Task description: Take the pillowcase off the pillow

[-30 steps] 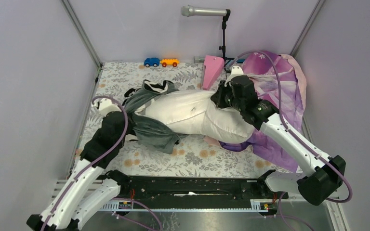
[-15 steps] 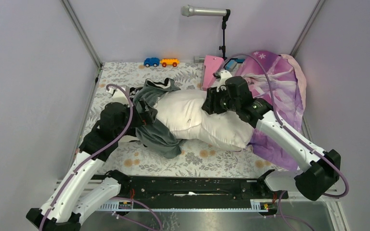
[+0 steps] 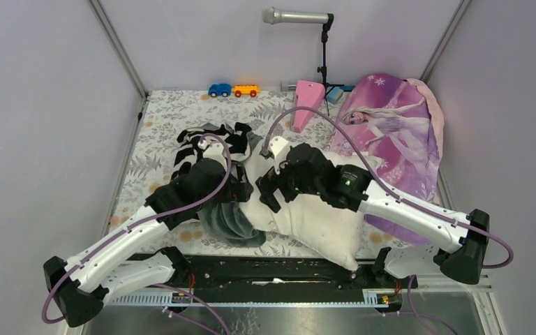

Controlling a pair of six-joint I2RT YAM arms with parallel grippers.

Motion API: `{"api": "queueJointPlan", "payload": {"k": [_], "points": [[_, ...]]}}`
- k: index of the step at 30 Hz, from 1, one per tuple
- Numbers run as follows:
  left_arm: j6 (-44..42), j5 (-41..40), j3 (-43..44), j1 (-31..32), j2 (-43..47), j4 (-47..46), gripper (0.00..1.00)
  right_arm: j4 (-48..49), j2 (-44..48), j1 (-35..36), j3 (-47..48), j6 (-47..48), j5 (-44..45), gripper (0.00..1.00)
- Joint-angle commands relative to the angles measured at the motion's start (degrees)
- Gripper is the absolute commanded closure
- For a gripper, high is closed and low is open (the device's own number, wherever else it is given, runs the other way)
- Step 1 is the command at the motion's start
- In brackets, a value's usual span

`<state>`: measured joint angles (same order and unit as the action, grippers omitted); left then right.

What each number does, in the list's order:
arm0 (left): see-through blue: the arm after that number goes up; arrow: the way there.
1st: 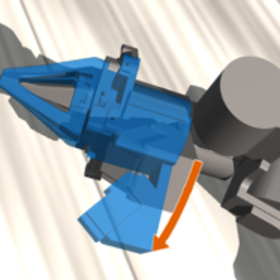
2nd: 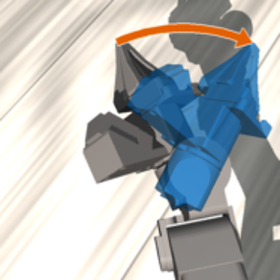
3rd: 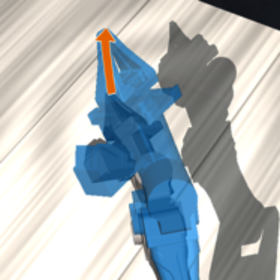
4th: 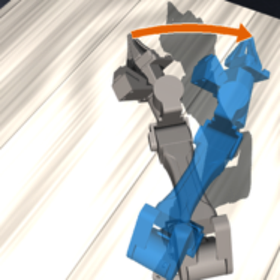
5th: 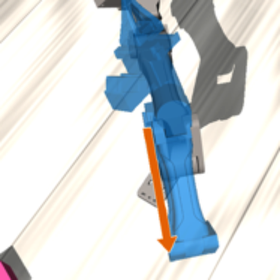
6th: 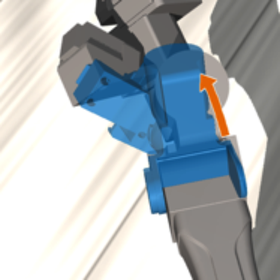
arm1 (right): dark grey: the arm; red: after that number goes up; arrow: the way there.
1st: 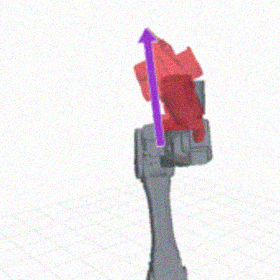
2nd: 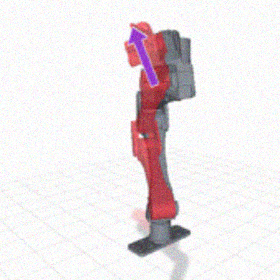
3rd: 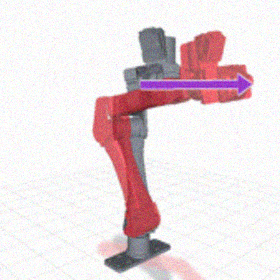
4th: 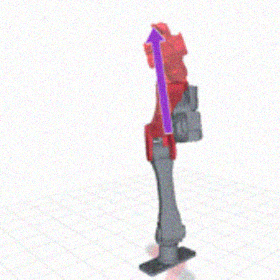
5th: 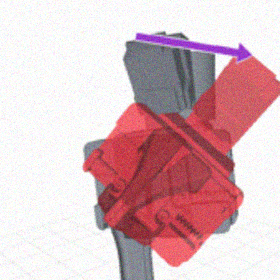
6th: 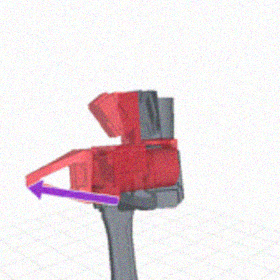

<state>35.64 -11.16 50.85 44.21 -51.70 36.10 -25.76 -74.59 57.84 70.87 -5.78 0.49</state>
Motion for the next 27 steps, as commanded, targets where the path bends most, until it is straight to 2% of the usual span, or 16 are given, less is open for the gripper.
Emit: {"api": "queueJointPlan", "payload": {"k": [1, 7, 13, 15, 19, 23, 27], "points": [[1.8, -6.9, -5.2, -0.2, 0.1, -4.3, 0.04, -1.2, 2.1, 4.5, -0.8, 2.8, 0.5, 0.0], [3.3, -6.3, -10.3, -2.3, 1.8, -11.3, 0.04, -2.6, -1.2, 7.4, -7.1, 2.0, 2.8, 0.0], [1.7, 8.9, -12.4, -17.9, 0.0, -18.4, 0.01, 0.9, -6.3, 7.0, -11.5, 0.8, 13.4, 0.0], [2.2, 6.9, -10.6, -20.3, -1.1, -16.1, 0.01, 1.3, -10.1, 5.1, -10.4, -1.9, 15.9, 0.0], [1.7, 3.6, -7.1, -20.6, 2.1, -11.5, 0.01, 4.5, -15.8, -1.6, -7.8, -7.0, 16.3, 0.03], [0.2, 4.7, -2.6, -20.6, 7.7, -4.1, 0.01, 8.4, -18.9, -2.6, -4.6, -8.0, 19.1, 0.07], [6.0, 3.8, -1.1, -20.6, 14.3, 3.3, 0.01, 7.7, -23.9, -2.9, 1.2, -8.3, 20.2, 0.11]]}}
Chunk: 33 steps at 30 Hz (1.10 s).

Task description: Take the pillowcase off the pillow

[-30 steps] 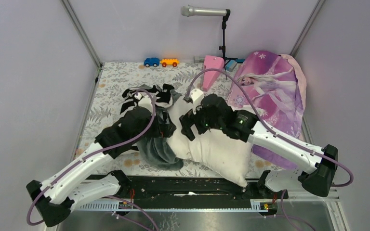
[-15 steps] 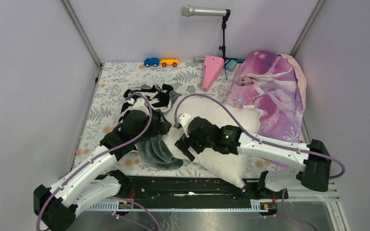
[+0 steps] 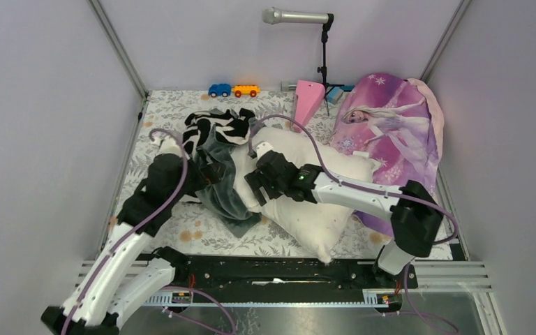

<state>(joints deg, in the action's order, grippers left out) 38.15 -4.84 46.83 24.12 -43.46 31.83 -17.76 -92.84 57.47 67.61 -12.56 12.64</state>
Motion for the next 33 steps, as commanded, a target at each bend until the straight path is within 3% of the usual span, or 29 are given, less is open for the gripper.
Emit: {"api": "queueJointPlan", "payload": {"k": [1, 7, 9, 12, 14, 20, 26, 28, 31, 33], "points": [[5.7, -1.2, 1.6, -0.5, 8.1, 7.7, 0.01, -0.3, -6.6, -2.5, 5.5, -1.7, 8.1, 0.12], [16.5, 4.6, -10.4, -0.5, 16.1, 3.5, 0.01, 0.7, -9.6, -2.5, 8.8, -2.2, 4.6, 0.22], [17.8, 4.6, -13.7, -0.5, 16.6, 1.2, 0.01, 1.8, -9.1, -2.5, 8.3, -2.0, 3.2, 0.4], [18.4, 5.2, -17.4, -0.5, 15.9, -4.0, 0.01, 3.2, -7.7, -2.5, 6.9, -1.8, 1.3, 0.83], [18.6, 6.7, -19.1, -0.5, 14.1, -7.9, 0.01, 3.9, -6.4, -2.5, 5.8, -1.6, 0.1, 0.99], [18.4, 11.6, -21.8, 0.0, 6.4, -19.2, 0.01, 5.5, -3.4, -2.5, 3.0, -1.1, -4.0, 1.0], [18.0, 5.4, -23.4, 1.1, 2.4, -19.2, 0.05, 5.6, -2.1, -2.5, 2.5, -1.2, -4.2, 1.0], [18.0, 0.1, -24.3, 1.0, 2.4, -18.8, 0.18, 4.7, -1.0, -2.5, 2.4, -1.7, -2.7, 1.0], [18.1, -8.0, -23.9, 0.9, 3.7, -15.5, 0.52, 2.9, 2.7, -2.7, 2.0, -1.7, -1.0, 1.0], [17.6, -13.1, -23.0, 0.8, 4.8, -13.3, 0.68, 1.4, 6.6, -3.4, 1.5, -1.6, -0.4, 1.0]]}}
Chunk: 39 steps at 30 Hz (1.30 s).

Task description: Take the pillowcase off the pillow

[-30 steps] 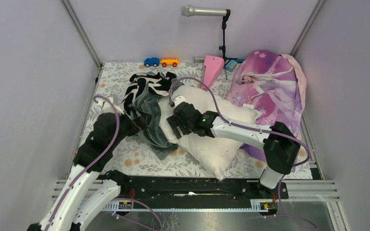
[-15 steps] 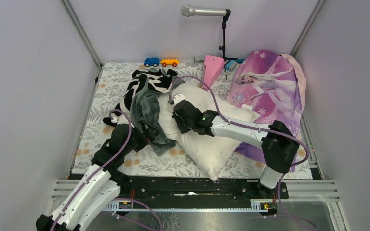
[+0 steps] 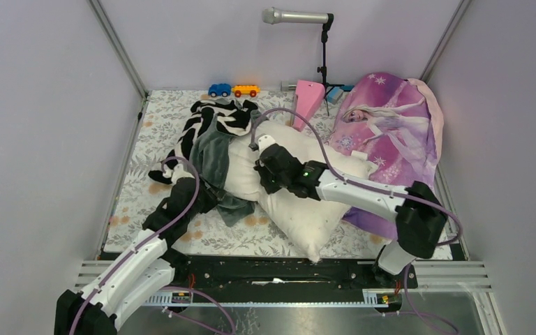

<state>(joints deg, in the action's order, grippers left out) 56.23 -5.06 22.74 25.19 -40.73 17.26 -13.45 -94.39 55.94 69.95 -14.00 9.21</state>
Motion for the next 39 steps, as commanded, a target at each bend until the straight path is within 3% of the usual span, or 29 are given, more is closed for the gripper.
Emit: {"api": "queueJointPlan", "payload": {"k": [1, 7, 16, 22, 24, 26, 29, 34, 37, 39], "points": [[-0.8, -15.5, 1.8, -0.3, 2.5, 2.8, 0.71, -3.3, 10.4, -2.2, -1.4, -0.2, 3.8, 1.0], [-4.9, -25.3, 6.9, -1.5, 3.9, 8.7, 0.77, -4.2, 27.3, -7.1, -5.2, -0.4, 9.1, 1.0], [-4.2, -33.1, 11.4, -2.3, 7.1, 14.8, 0.79, -4.9, 40.8, -11.5, -9.3, -2.7, 26.7, 1.0], [-9.7, -31.2, 14.3, -2.3, 7.8, 14.6, 0.78, -3.0, 40.6, -11.5, -9.9, -1.6, 18.2, 1.0], [-17.1, -23.1, 15.4, -2.3, 6.7, 10.8, 0.6, -2.8, 38.8, -11.4, -9.2, -1.3, 12.7, 1.0], [-22.1, -14.1, 17.5, -2.3, 4.5, 9.5, 0.35, -2.8, 36.7, -11.4, -8.4, -1.0, 7.8, 1.0], [-24.8, -5.8, 24.3, -2.2, 0.2, 13.8, 0.16, -3.2, 33.5, -11.4, -7.4, -1.4, 5.2, 1.0], [-26.3, -12.0, 27.9, -1.8, 3.2, 17.4, 0.02, -2.8, 31.8, -11.4, -7.4, -1.7, 3.9, 1.0], [-28.6, -13.4, 29.6, -1.8, 6.9, 17.5, 0.01, -2.9, 31.4, -11.5, -7.4, -1.5, 3.9, 1.0], [-31.4, -8.8, 31.4, -1.8, 7.0, 17.0, 0.01, -3.0, 31.2, -11.4, -7.3, -1.4, 3.8, 1.0]]}}
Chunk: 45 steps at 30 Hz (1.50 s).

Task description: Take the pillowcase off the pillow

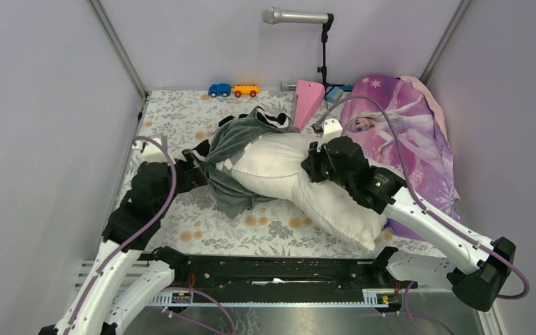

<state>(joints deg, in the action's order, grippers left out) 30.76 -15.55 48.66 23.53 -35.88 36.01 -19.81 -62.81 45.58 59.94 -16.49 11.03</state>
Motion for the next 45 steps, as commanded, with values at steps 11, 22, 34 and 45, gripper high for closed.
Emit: {"api": "queueJointPlan", "payload": {"k": [11, 22, 34, 45], "points": [[-8.1, 18.2, 4.7, 0.6, -8.4, -6.0, 0.01, 3.8, -1.8, -1.1, 3.5, 0.2, 0.3, 1.0], [-7.1, 13.8, 3.0, 5.0, -14.0, -7.5, 0.01, 3.4, -2.3, -1.1, 3.7, 0.1, -0.2, 1.0], [0.2, -7.8, -2.2, 4.8, -16.6, -5.3, 0.29, 5.5, 6.4, -1.1, 0.3, -0.3, 11.1, 1.0], [3.5, -19.3, -1.8, 1.9, -13.0, 0.6, 0.74, 7.9, 23.8, -1.1, -5.3, -0.1, 31.6, 1.0]]}}
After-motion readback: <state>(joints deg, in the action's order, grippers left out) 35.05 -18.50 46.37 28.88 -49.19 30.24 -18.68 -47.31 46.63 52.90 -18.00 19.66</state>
